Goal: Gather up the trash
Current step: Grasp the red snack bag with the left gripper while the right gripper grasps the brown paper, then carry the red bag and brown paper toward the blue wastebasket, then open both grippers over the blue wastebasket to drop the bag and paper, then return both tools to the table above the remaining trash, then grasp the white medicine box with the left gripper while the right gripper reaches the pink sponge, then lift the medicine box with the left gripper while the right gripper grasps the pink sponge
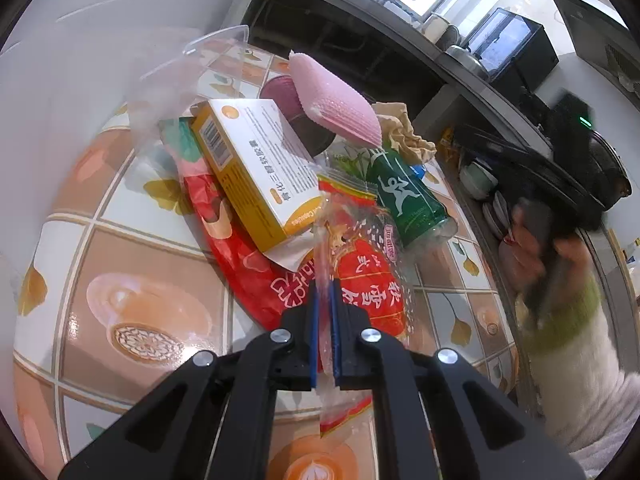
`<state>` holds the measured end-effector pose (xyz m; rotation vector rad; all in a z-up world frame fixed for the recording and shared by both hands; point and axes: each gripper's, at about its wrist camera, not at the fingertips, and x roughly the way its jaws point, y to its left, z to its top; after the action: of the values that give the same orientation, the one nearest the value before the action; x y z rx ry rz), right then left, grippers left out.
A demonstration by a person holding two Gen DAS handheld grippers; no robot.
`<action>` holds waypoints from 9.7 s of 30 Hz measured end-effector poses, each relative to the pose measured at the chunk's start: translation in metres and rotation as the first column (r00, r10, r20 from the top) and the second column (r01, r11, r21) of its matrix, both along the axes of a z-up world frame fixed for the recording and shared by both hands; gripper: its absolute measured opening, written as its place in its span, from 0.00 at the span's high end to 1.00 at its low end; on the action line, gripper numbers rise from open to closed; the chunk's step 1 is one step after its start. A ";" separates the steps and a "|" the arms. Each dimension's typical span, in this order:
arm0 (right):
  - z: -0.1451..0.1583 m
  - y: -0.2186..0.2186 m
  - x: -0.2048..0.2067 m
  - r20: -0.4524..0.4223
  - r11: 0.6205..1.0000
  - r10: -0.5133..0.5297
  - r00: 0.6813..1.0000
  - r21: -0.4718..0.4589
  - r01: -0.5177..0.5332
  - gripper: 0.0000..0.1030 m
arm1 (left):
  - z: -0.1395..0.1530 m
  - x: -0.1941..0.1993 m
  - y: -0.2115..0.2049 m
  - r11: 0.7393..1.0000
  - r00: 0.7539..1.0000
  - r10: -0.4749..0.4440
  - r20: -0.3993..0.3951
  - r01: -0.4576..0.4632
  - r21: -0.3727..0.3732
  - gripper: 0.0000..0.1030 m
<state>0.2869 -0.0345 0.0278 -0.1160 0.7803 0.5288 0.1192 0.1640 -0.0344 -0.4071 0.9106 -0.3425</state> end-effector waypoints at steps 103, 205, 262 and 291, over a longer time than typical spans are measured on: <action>-0.267 -0.521 -0.201 -0.592 0.311 -0.730 0.342 0.158 0.937 0.76 | -0.194 0.132 -0.714 0.413 0.583 -0.685 -0.437 0.804 0.427 0.94; 0.008 -0.072 -0.107 -0.115 0.940 -0.333 0.936 0.037 0.339 0.08 | -0.017 0.111 -0.037 0.827 0.906 0.419 0.062 -0.409 0.386 0.05; -0.003 0.098 0.049 -0.264 0.998 -0.038 0.964 -0.063 0.022 0.46 | -0.013 0.031 -0.015 0.918 0.975 0.212 0.073 -0.224 0.328 0.23; -0.027 -0.088 -0.107 -0.498 0.980 0.088 0.863 0.197 0.014 0.61 | 0.007 0.028 -0.041 0.934 0.999 0.053 0.006 -0.051 0.354 0.13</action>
<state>0.1796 -0.1227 0.0010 0.2010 1.2365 0.6819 0.1475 0.1234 -0.0276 -0.0986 0.9419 -0.1233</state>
